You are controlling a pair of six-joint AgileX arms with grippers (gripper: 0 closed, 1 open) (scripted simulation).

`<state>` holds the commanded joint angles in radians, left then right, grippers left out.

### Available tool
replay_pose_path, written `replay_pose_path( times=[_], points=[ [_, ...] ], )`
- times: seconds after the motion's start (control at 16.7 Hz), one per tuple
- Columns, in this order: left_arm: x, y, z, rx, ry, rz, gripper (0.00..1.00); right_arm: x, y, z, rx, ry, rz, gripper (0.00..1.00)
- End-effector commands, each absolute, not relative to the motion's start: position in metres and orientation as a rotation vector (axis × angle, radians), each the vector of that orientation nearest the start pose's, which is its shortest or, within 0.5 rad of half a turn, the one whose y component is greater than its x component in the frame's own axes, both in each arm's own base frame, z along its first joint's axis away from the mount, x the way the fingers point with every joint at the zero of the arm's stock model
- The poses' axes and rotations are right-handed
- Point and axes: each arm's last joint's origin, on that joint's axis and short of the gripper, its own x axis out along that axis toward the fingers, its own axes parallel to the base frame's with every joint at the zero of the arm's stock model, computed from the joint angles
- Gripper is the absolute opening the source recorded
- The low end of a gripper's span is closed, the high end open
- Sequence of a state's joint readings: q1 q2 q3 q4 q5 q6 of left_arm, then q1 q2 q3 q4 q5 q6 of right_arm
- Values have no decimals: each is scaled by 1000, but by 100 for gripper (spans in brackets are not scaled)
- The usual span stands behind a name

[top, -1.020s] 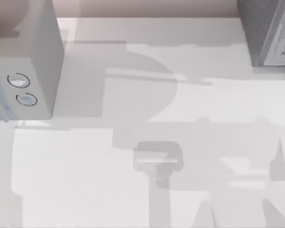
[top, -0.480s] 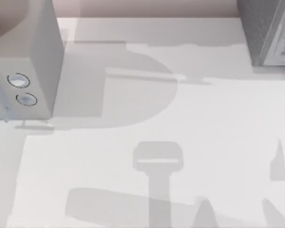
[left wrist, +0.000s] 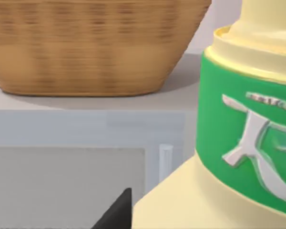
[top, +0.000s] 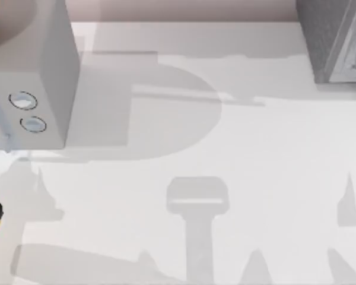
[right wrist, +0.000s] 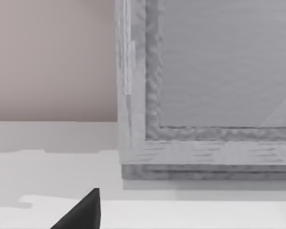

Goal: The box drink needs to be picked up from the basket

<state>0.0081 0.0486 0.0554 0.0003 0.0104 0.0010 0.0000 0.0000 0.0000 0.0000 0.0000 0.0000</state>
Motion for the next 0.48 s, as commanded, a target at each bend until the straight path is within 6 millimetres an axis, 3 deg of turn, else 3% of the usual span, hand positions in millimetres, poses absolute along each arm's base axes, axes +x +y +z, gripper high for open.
replay_pose_path(
  times=[0.18,0.48],
  points=[
    [106,-1,160,0,0,0,0,106,-1,160,0,0,0,100],
    [106,-1,160,2,6,3,0,106,-1,160,0,0,0,100]
  ],
)
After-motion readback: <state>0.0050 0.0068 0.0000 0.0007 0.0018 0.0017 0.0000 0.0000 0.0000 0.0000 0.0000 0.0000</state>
